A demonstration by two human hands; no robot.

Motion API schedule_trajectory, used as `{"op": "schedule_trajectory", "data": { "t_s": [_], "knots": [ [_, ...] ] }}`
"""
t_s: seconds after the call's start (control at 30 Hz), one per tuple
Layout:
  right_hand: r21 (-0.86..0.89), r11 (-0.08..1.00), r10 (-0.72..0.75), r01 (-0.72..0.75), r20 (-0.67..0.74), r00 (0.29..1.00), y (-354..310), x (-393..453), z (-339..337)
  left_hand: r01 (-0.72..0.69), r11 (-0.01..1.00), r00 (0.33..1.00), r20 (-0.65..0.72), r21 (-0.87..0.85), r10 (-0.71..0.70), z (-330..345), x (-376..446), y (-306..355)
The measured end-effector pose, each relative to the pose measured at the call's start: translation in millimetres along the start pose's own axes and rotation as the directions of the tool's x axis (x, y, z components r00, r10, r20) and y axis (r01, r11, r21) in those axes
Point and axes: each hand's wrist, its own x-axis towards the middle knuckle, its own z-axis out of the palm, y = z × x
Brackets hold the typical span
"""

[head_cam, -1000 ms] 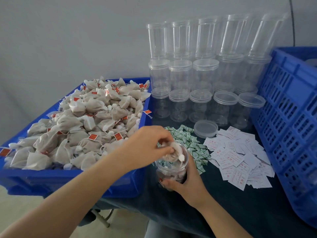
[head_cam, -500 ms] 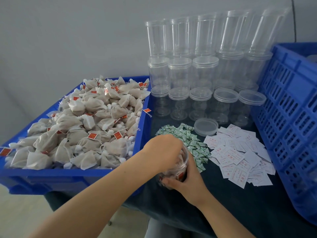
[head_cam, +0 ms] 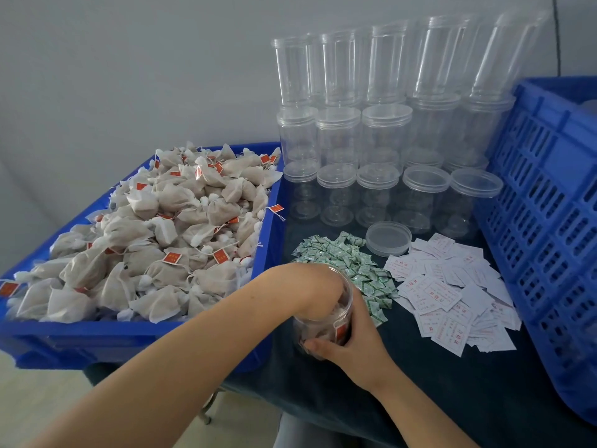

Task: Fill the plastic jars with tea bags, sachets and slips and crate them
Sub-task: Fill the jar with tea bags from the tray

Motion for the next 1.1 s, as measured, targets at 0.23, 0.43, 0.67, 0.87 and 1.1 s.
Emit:
{"op": "schedule_trajectory", "data": {
  "t_s": [0.23, 0.43, 0.67, 0.87, 1.1],
  "knots": [
    [0.035, 0.999, 0.019, -0.02, 0.023, 1.0, 0, -2, -1, -0.099, 0.989, 0.977, -0.2, -0.112, 0.075, -28, -35, -15],
    [0.002, 0.999, 0.047, -0.047, -0.001, 0.999, 7, -3, 0, 0.101, 0.943, 0.707, -0.643, -0.319, -0.293, -34, -49, -92],
    [-0.005, 0.999, 0.05, -0.05, 0.0, 0.999, 9, -3, -1, 0.303, 0.733, 0.481, -0.566, -0.609, -0.669, 5, -23, -170],
    [-0.022, 0.999, 0.038, -0.038, -0.011, 0.999, 7, -3, -1, 0.309, 0.672, 0.534, -0.463, -0.673, -0.708, 23, -6, -193],
    [-0.029, 0.998, 0.049, -0.05, -0.007, 0.999, 8, -3, -2, 0.367, 0.64, 0.518, -0.423, -0.675, -0.743, 24, -4, -194]
  ]
}}
